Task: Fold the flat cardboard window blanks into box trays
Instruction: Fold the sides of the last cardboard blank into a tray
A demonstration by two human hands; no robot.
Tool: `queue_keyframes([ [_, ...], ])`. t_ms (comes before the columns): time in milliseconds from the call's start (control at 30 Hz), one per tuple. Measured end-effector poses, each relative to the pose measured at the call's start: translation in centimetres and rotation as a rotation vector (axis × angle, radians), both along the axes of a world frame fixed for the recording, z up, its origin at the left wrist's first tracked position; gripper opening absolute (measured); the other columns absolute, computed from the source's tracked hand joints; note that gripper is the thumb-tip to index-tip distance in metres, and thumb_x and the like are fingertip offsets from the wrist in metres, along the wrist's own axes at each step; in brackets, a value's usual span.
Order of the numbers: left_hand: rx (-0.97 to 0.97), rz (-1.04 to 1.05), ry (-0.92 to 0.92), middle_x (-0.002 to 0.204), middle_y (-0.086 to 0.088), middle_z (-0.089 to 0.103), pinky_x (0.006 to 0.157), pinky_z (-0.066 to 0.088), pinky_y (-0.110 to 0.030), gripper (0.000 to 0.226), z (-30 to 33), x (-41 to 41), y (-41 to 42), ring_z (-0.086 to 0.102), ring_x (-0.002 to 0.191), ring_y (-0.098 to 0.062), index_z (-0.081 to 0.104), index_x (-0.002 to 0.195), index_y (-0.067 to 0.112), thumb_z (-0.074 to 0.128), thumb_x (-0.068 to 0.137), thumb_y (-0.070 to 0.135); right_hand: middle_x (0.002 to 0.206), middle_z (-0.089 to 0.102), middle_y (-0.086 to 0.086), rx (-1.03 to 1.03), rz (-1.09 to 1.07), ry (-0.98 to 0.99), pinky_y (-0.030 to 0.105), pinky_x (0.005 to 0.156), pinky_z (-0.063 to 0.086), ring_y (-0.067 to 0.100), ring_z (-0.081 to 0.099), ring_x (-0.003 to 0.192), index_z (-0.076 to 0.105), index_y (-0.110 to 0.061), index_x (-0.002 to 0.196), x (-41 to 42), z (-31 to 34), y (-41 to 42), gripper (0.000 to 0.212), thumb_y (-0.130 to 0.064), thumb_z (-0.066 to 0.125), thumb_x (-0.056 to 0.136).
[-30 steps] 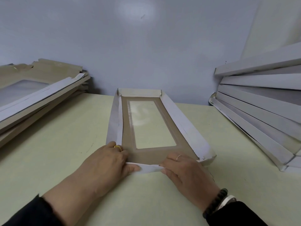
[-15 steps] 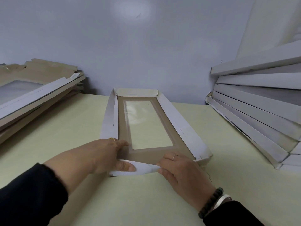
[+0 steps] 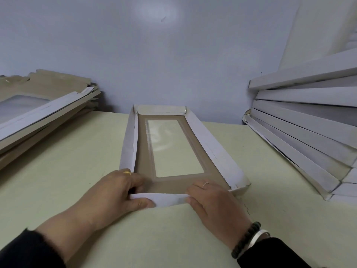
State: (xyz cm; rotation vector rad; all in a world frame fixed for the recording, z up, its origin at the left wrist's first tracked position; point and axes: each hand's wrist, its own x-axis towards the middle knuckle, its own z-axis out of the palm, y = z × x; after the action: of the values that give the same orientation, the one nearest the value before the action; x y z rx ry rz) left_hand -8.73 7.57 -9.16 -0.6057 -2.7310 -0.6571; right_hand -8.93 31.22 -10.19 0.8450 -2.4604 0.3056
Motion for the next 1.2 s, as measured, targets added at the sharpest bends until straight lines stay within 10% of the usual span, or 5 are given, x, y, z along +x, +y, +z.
queue_keyframes([
  [367, -0.015, -0.079, 0.048, 0.075, 0.017, 0.046, 0.065, 0.034, -0.016, 0.022, -0.9, 1.2, 0.6, 0.043, 0.073, -0.001, 0.055, 0.084, 0.023, 0.047, 0.093, 0.042, 0.069, 0.063, -0.008, -0.084, 0.056, 0.018, 0.022, 0.062, 0.04, 0.012, 0.059, 0.066, 0.067, -0.017, 0.075, -0.1, 0.3, 0.3, 0.017, -0.03, 0.057, 0.079],
  [467, 0.064, -0.068, -0.013, 0.071, 0.013, 0.047, 0.066, 0.036, -0.017, 0.021, -0.9, 1.4, 0.4, 0.044, 0.075, -0.002, 0.049, 0.073, 0.028, 0.05, 0.091, 0.04, 0.112, 0.063, 0.003, -0.142, -0.122, -0.028, 0.036, 0.094, 0.038, 0.022, 0.058, 0.104, 0.065, -0.016, 0.106, -0.7, 0.6, 1.5, 0.052, -0.054, 0.064, 0.07],
  [600, 0.089, -0.066, -0.01, 0.071, 0.015, 0.046, 0.069, 0.036, -0.015, 0.031, -0.8, 1.5, 0.8, 0.043, 0.08, 0.0, 0.05, 0.074, 0.025, 0.036, 0.088, 0.049, 0.156, 0.007, 0.006, -0.207, -0.48, -0.436, 0.033, 0.114, 0.007, 0.018, 0.009, 0.142, 0.014, -0.025, 0.146, -1.7, 0.7, 4.6, 0.108, -0.08, 0.044, 0.057],
  [1033, 0.187, -0.047, 0.048, 0.108, 0.028, 0.049, 0.092, 0.022, -0.003, 0.037, -0.9, 1.4, 2.6, 0.034, 0.105, 0.017, 0.043, 0.103, 0.046, 0.019, 0.081, 0.063, 0.149, 0.022, -0.009, -0.386, -0.183, -0.48, 0.024, 0.108, 0.024, 0.006, 0.019, 0.135, 0.023, -0.035, 0.141, -1.4, -0.5, 3.7, 0.071, -0.049, 0.058, 0.08],
  [1200, 0.389, 0.084, 0.133, 0.11, 0.014, 0.059, 0.086, 0.031, 0.0, 0.048, 0.1, 0.7, -0.1, 0.048, 0.103, 0.01, 0.062, 0.101, 0.026, 0.04, 0.079, -0.011, 0.137, 0.04, -0.009, -0.474, -0.184, -0.498, 0.022, 0.097, 0.036, 0.011, 0.045, 0.12, 0.032, -0.026, 0.137, -1.6, -0.1, 4.0, 0.064, -0.042, 0.061, 0.083],
])
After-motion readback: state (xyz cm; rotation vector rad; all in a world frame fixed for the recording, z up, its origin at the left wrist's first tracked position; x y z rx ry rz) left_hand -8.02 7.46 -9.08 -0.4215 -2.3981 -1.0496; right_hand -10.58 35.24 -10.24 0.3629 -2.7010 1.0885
